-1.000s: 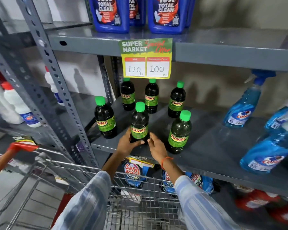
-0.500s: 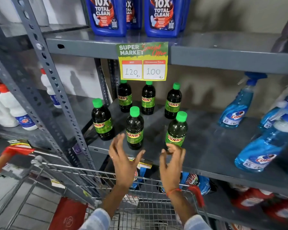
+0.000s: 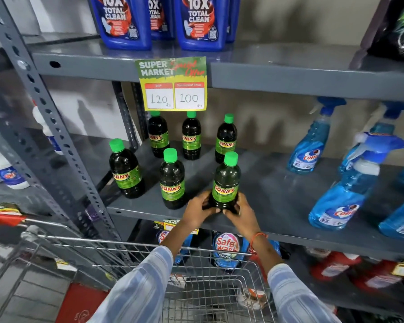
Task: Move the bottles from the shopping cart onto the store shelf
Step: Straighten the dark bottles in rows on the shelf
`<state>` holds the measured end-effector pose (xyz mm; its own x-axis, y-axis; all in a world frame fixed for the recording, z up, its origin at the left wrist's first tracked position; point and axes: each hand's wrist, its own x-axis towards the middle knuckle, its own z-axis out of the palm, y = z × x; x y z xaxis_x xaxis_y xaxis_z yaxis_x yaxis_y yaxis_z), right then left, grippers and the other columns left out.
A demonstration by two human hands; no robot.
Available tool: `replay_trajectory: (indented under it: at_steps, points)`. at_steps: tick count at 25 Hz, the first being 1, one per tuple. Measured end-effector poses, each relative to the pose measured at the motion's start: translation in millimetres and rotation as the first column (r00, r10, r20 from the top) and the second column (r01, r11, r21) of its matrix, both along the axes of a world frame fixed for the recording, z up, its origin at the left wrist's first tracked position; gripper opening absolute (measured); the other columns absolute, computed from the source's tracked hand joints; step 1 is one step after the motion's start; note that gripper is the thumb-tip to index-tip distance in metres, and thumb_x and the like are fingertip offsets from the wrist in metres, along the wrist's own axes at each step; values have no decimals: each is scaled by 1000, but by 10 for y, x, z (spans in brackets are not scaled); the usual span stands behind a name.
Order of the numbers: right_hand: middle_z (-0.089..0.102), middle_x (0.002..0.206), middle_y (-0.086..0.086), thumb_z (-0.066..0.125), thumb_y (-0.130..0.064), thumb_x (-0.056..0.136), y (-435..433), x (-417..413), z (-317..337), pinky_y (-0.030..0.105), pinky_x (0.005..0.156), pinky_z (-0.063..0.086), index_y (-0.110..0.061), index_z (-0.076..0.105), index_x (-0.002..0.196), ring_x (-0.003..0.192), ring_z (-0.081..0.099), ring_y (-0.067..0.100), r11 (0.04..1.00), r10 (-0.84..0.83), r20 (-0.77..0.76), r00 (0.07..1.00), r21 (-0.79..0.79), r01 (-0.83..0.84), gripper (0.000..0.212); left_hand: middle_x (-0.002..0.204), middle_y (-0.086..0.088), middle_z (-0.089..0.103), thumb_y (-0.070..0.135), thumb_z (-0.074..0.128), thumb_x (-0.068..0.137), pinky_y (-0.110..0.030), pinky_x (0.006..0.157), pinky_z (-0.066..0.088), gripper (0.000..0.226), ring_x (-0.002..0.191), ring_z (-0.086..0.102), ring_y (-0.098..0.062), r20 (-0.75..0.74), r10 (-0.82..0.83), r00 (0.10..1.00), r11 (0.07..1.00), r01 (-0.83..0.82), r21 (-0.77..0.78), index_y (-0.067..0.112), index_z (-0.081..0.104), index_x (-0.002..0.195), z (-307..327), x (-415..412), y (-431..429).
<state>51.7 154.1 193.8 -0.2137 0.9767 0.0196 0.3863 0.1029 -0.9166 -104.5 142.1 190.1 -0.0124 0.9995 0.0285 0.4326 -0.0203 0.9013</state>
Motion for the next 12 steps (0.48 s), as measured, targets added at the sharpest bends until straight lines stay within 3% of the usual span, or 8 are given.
replay_trajectory:
  at_steps: [7, 12]
  points:
    - [54, 109, 1, 67, -1, 75, 12, 16, -25, 29, 95, 43, -11, 41, 123, 104, 54, 16, 999, 33, 1, 999, 21, -33, 55, 131, -18, 56, 1, 70, 74, -28, 102, 42, 65, 116, 54, -18, 12, -3, 1000, 1000, 4, -6, 2, 40, 132, -50, -8, 22]
    - [55, 111, 4, 69, -3, 74, 53, 0, 4, 29, 94, 43, -11, 40, 122, 107, 54, 19, 1000, 17, 19, 1000, 20, -18, 57, 130, -13, 57, 3, 72, 73, -32, 104, 42, 65, 117, 53, -16, 4, -16, 1000, 1000, 15, 27, 5, 42, 131, -14, -13, -44]
